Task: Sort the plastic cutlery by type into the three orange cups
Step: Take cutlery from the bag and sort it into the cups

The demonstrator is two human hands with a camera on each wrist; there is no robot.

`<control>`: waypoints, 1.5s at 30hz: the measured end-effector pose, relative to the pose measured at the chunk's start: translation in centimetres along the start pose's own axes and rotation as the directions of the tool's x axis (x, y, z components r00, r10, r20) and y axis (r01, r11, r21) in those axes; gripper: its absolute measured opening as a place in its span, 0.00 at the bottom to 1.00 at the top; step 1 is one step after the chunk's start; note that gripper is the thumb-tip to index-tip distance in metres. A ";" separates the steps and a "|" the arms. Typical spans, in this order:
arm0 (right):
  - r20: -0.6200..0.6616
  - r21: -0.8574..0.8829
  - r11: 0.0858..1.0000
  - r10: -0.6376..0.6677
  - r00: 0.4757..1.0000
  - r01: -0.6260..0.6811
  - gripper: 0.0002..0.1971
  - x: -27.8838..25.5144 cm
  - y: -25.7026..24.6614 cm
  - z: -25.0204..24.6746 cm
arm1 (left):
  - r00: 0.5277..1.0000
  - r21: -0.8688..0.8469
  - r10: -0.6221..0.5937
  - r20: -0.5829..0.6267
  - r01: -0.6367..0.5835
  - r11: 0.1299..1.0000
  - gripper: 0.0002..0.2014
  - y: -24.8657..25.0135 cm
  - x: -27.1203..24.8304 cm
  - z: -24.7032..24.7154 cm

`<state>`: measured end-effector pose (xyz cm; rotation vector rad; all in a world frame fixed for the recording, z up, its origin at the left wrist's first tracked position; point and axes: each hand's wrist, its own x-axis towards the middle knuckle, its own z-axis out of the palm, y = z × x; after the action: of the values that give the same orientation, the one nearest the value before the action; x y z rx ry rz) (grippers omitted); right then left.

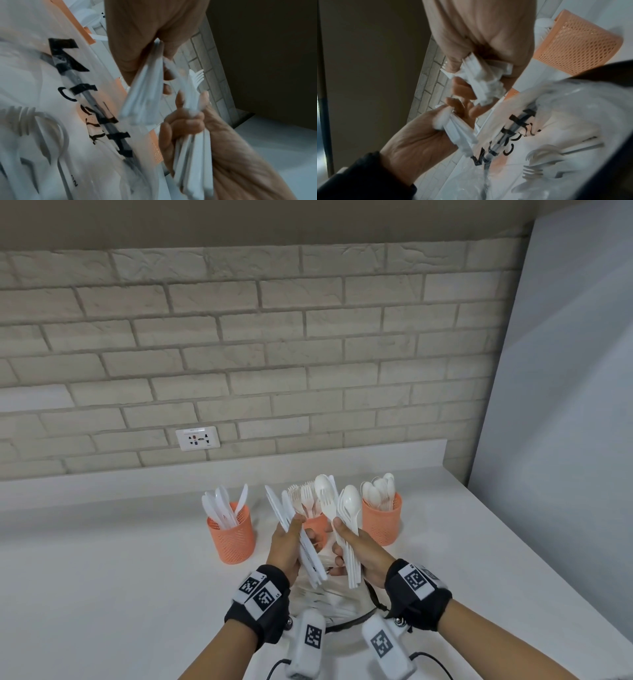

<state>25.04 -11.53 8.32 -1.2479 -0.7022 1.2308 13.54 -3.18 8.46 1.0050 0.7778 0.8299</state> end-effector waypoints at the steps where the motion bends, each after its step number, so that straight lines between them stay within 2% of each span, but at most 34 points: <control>1: 0.000 -0.012 1.000 0.002 1.000 -0.002 0.15 0.0 0.0 0.0 | 0.999 -0.028 -0.006 0.033 0.007 1.000 0.07 0.2 -0.2 0.0; 3: -0.003 -0.043 0.999 -0.004 1.000 0.004 0.15 -0.2 0.0 0.2 | 0.998 -0.019 -0.015 0.066 0.016 1.000 0.07 0.2 -0.2 -0.1; 7: -0.032 -0.072 0.997 -0.020 0.999 0.017 0.09 -0.3 -0.1 0.3 | 0.994 0.005 -0.050 0.095 0.050 0.999 0.13 -0.2 0.1 -0.2; 9: -0.047 -0.078 0.997 -0.022 0.999 0.018 0.06 -0.3 0.0 0.3 | 0.993 0.000 -0.071 0.090 0.071 0.997 0.11 -0.2 0.0 -0.2; 13: -0.055 -0.049 0.999 0.000 0.998 -0.002 0.04 -0.4 0.1 0.2 | 0.996 0.024 -0.080 0.047 0.079 0.997 0.19 -0.1 -0.5 0.1; 16: -0.012 0.034 0.998 0.058 0.998 -0.057 0.07 -0.4 0.1 0.3 | 0.996 0.027 -0.076 0.044 0.075 0.997 0.19 0.0 -0.5 0.1; 19: 0.075 0.073 0.991 0.104 0.992 -0.109 0.08 -0.9 -0.3 0.5 | 0.995 0.057 -0.042 0.095 0.037 0.998 0.18 0.3 -0.6 -0.2; 24: 0.213 -0.070 0.987 0.158 0.964 -0.146 0.07 -1.6 -0.7 1.2 | 0.957 0.142 -0.025 0.288 -0.017 0.990 0.23 0.7 -0.6 -0.3; 27: 0.289 -0.168 0.973 0.204 0.935 -0.161 0.08 -1.7 -0.7 1.4 | 0.935 0.186 -0.025 0.354 -0.044 0.982 0.28 0.6 -0.7 -0.5; 29: 0.322 -0.254 0.953 0.246 0.914 -0.167 0.09 -1.8 -0.8 1.5 | 0.924 0.199 -0.032 0.381 -0.048 0.979 0.26 0.8 -1.0 -0.3; 32: 0.342 -0.360 0.912 0.325 0.882 -0.196 0.11 -1.7 -0.8 1.7 | 0.921 0.179 -0.044 0.386 -0.028 0.984 0.17 1.3 -1.5 0.3; 35: 0.344 -0.420 0.885 0.358 0.868 -0.199 0.11 -1.6 -0.9 1.8 | 0.945 0.199 -0.016 0.328 -0.053 0.979 0.10 1.3 -1.5 1.0; 37: 0.305 -0.428 0.887 0.322 0.896 -0.173 0.07 -1.4 -1.2 1.6 | 0.969 0.208 0.008 0.247 -0.060 0.976 0.03 1.3 -1.5 1.3; 41: 0.174 -0.513 0.856 0.168 0.970 -0.056 0.02 -0.8 -1.2 1.7 | 0.997 0.229 0.023 0.069 -0.038 0.973 0.05 1.0 -0.6 1.5; 45: 0.171 -0.555 0.831 0.054 0.984 0.051 0.03 -0.8 -0.6 2.3 | 0.999 0.185 0.023 -0.031 -0.016 0.983 0.12 0.7 -0.2 1.7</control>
<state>22.96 -11.46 9.64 -1.6209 -1.2612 1.1871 14.73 -3.80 9.70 1.1678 0.8871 0.8034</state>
